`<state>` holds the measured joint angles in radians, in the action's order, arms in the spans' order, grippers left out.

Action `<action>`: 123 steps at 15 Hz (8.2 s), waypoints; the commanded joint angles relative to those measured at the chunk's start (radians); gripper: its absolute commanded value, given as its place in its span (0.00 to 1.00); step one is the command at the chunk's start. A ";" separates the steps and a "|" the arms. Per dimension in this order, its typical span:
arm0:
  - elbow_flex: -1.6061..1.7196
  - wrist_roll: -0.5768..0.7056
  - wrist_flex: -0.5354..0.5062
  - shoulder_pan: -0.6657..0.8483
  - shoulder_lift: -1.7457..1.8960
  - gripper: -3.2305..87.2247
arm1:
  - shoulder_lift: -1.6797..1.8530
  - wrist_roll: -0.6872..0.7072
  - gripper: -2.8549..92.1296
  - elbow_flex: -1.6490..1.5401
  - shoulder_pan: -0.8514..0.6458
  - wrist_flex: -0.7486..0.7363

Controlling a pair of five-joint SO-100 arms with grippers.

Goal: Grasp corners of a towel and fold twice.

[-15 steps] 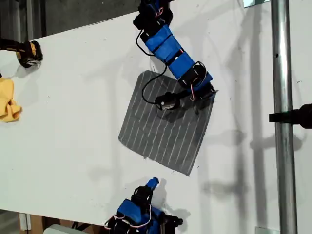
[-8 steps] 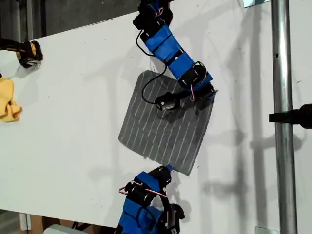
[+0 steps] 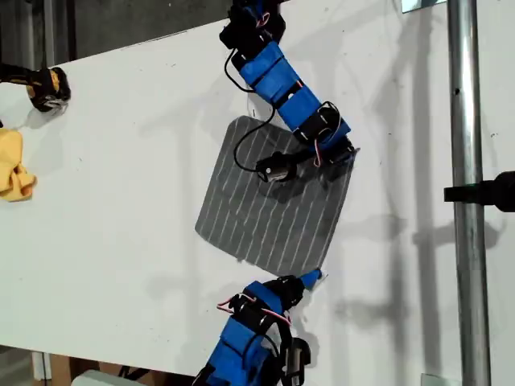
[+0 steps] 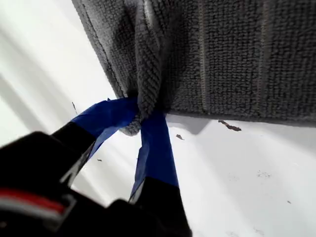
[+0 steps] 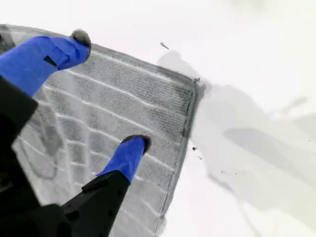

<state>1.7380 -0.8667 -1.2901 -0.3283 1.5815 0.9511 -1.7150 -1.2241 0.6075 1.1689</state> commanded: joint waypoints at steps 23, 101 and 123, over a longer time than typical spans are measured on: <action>-0.103 -0.265 0.054 -0.190 -0.003 0.03 | 0.126 -0.021 0.03 0.143 0.069 0.103; 1.269 -0.333 0.071 0.347 1.888 0.17 | 0.888 0.020 0.43 -1.137 -0.627 -0.285; 1.259 -0.324 0.064 0.354 1.888 0.17 | 1.717 0.044 0.03 -1.318 -0.738 0.061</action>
<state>3.0173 -1.1996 -1.2195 0.0092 3.4637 2.8946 -1.7273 -2.6630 -0.1135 1.3637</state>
